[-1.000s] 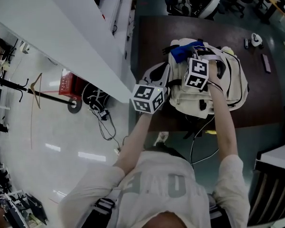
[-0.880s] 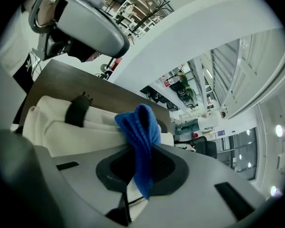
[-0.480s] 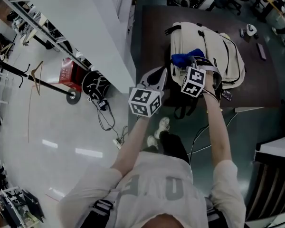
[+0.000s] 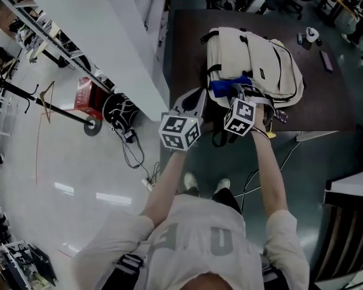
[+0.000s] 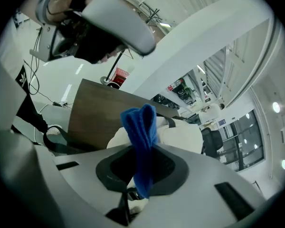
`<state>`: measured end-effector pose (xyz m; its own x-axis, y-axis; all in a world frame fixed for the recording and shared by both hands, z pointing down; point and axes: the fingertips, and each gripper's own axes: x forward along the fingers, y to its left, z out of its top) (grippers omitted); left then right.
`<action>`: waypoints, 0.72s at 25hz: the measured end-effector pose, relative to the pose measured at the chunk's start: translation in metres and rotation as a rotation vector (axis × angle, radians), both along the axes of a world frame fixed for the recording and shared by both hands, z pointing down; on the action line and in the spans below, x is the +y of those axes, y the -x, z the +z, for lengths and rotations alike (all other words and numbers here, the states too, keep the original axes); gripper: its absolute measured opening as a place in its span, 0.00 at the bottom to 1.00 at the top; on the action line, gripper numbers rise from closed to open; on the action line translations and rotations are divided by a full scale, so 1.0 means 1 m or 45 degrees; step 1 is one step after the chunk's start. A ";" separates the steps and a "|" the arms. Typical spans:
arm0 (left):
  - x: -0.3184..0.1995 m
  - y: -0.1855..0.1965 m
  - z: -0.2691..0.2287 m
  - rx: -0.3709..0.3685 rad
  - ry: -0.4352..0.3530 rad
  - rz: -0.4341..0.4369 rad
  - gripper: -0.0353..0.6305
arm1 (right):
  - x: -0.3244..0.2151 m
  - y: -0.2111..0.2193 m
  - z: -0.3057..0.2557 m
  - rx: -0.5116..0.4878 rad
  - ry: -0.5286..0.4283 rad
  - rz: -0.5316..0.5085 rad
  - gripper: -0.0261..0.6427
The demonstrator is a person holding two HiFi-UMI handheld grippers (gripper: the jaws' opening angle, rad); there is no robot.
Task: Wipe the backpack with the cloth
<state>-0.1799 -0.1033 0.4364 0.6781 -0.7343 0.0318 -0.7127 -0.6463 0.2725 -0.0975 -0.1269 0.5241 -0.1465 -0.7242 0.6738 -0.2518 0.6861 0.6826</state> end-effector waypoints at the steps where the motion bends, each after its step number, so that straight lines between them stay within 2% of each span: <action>1: 0.001 -0.011 -0.002 0.004 -0.002 0.007 0.06 | 0.002 -0.004 -0.009 -0.009 -0.027 -0.014 0.11; 10: 0.008 -0.108 -0.026 0.040 -0.048 0.030 0.06 | -0.011 -0.079 -0.112 -0.118 -0.273 -0.052 0.11; 14: -0.017 -0.123 -0.034 0.043 -0.069 0.007 0.06 | -0.050 -0.096 -0.145 -0.155 -0.343 -0.058 0.11; 18: -0.058 -0.124 -0.042 0.065 -0.099 -0.008 0.06 | -0.099 -0.110 -0.165 -0.122 -0.400 -0.030 0.11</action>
<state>-0.0563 -0.1614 0.3944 0.6724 -0.7377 -0.0602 -0.7035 -0.6623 0.2577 0.0121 -0.2256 0.3588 -0.2179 -0.8901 0.4003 -0.3118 0.4522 0.8356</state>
